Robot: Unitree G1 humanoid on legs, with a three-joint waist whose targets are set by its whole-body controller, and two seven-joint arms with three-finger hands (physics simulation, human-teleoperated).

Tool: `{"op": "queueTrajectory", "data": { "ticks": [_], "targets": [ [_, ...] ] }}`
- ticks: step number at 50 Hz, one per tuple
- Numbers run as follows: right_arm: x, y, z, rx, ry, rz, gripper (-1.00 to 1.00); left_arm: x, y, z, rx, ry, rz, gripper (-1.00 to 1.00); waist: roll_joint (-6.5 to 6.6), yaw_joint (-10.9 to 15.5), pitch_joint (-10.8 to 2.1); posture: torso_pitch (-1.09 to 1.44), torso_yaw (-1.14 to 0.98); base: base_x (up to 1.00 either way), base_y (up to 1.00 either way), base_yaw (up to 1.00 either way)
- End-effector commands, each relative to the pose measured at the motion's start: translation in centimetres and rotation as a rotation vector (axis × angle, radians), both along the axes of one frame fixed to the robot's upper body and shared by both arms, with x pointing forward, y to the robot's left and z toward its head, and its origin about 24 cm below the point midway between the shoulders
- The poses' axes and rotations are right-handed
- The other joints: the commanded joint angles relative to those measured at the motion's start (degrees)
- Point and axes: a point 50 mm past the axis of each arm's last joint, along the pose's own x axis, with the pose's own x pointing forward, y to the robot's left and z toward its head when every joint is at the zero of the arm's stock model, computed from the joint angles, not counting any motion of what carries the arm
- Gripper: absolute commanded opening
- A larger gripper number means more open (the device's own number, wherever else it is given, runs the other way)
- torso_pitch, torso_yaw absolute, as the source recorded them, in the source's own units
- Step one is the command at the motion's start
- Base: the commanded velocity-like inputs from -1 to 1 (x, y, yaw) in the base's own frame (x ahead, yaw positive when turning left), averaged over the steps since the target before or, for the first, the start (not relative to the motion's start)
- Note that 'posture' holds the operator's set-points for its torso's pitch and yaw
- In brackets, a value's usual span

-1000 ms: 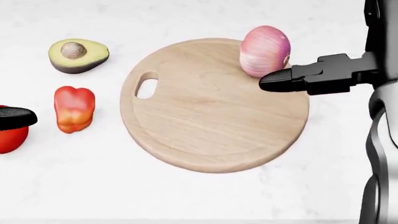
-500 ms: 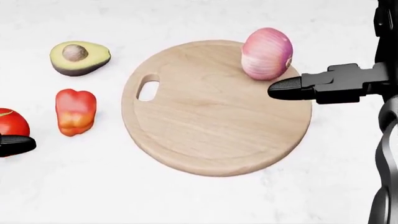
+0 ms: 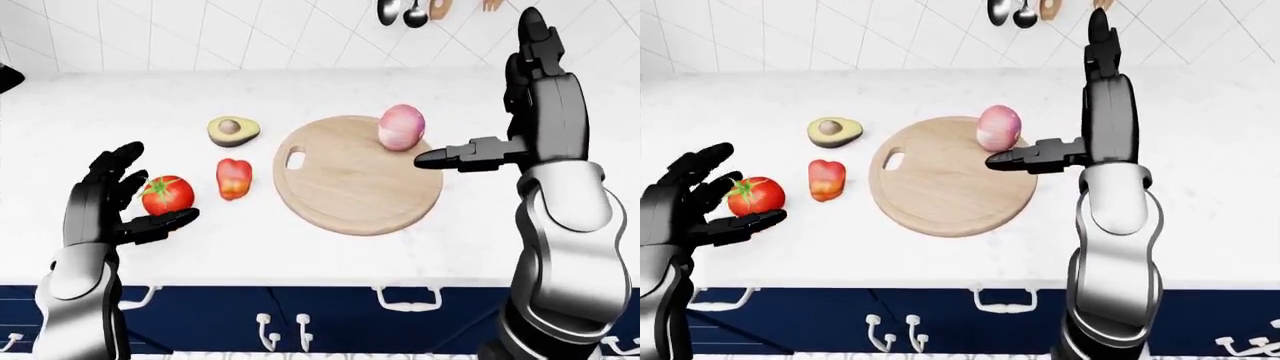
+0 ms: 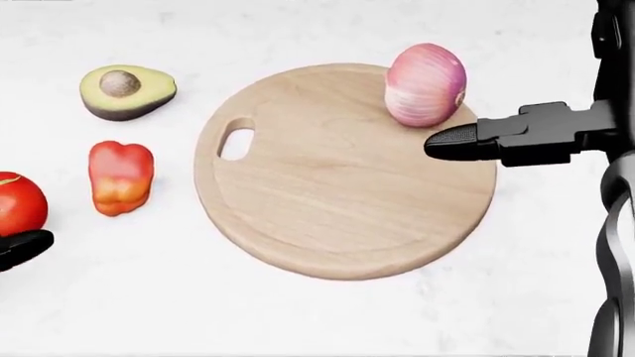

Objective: Place the avocado, onion, tomato and bell pepper on the cutting board.

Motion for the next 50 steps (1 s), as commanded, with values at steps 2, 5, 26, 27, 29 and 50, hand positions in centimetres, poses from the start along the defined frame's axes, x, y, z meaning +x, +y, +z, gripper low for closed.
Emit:
{"op": "queueTrajectory", "data": {
  "ticks": [2, 5, 26, 27, 29, 50],
  "targets": [
    [-0.8, 0.2, 1.7, -0.023, -0.090, -0.002, 1.00, -0.1, 0.0, 1.4, 0.060, -0.064, 0.002, -0.08, 0.05, 0.0, -1.22, 0.00, 0.00, 0.00, 0.00, 0.00],
    [-0.9, 0.2, 1.7, -0.019, -0.091, -0.001, 1.00, -0.2, 0.0, 1.2, 0.061, -0.061, 0.001, -0.18, 0.08, 0.0, -1.22, 0.00, 0.00, 0.00, 0.00, 0.00],
    [-1.1, -0.1, 1.1, -0.019, -0.085, -0.003, 1.00, -0.5, -0.6, 2.8, 0.100, -0.074, -0.010, -0.80, 0.00, -0.1, -1.39, 0.00, 0.00, 0.00, 0.00, 0.00],
    [-1.1, -0.1, 1.1, -0.019, -0.084, -0.005, 1.00, -0.6, -0.6, 3.0, 0.103, -0.074, -0.009, -0.80, -0.02, -0.1, -1.36, 0.00, 0.00, 0.00, 0.00, 0.00],
    [-1.1, -0.1, 1.1, -0.020, -0.085, -0.004, 1.00, -0.7, -0.7, 3.4, 0.112, -0.079, -0.008, -0.82, -0.03, -0.1, -1.32, 0.00, 0.00, 0.00, 0.00, 0.00],
    [-3.2, -1.7, 0.6, 0.000, -0.093, -0.054, 1.00, 0.7, -5.9, 12.4, 0.131, -0.246, -0.184, -0.92, -0.58, 0.3, -0.91, 0.00, 0.00, 0.00, 0.00, 0.00]
  ]
}}
